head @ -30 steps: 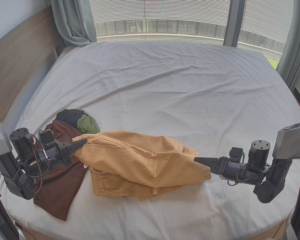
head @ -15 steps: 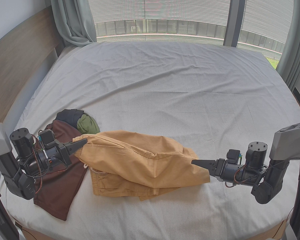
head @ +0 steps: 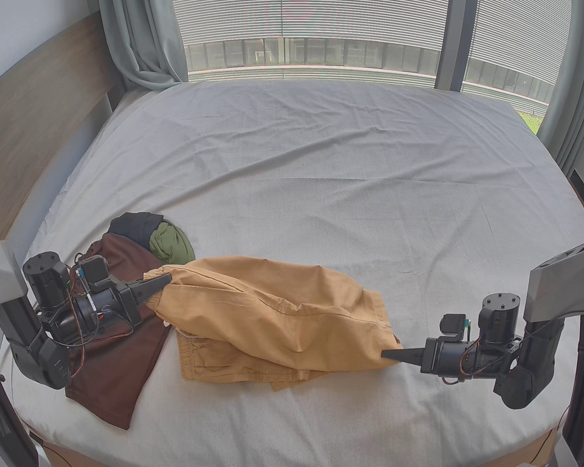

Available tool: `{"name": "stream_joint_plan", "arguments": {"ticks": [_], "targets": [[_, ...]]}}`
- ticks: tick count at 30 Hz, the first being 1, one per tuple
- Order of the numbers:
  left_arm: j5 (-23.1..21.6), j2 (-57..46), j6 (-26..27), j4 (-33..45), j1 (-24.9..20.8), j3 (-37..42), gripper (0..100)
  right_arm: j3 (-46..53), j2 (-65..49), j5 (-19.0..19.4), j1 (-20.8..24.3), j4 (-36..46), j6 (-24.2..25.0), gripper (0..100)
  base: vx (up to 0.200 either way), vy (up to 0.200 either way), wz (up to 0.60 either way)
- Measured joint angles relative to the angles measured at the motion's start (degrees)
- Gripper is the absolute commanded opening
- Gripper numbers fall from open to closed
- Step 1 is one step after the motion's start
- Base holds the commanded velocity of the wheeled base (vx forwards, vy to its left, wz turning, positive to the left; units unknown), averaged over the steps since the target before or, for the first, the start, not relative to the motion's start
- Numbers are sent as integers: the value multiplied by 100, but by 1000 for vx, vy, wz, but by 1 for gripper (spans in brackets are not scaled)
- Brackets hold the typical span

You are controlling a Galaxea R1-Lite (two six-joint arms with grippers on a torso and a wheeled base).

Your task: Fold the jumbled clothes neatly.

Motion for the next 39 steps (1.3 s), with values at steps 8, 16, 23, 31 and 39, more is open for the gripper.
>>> {"name": "stream_joint_plan", "arguments": {"ticks": [8, 16, 23, 31, 39], "targets": [[2, 50, 5, 0, 11, -28, 0, 155, 430, 11, 96, 5, -397, 0, 0, 0, 0], [2, 55, 5, 0, 15, -22, 0, 102, 700, 9, 116, -1, -569, 100, 0, 0, 0], [2, 59, 5, 0, 15, -13, 0, -11, 755, -33, 100, -15, -561, 100, 0, 0, 0], [2, 30, 7, 0, 15, -13, 0, -521, 617, -52, -28, -11, -422, 100, 0, 0, 0], [2, 13, 7, 0, 6, -5, 0, -1042, 581, -68, -110, -1, -112, 100, 0, 0, 0]]}}
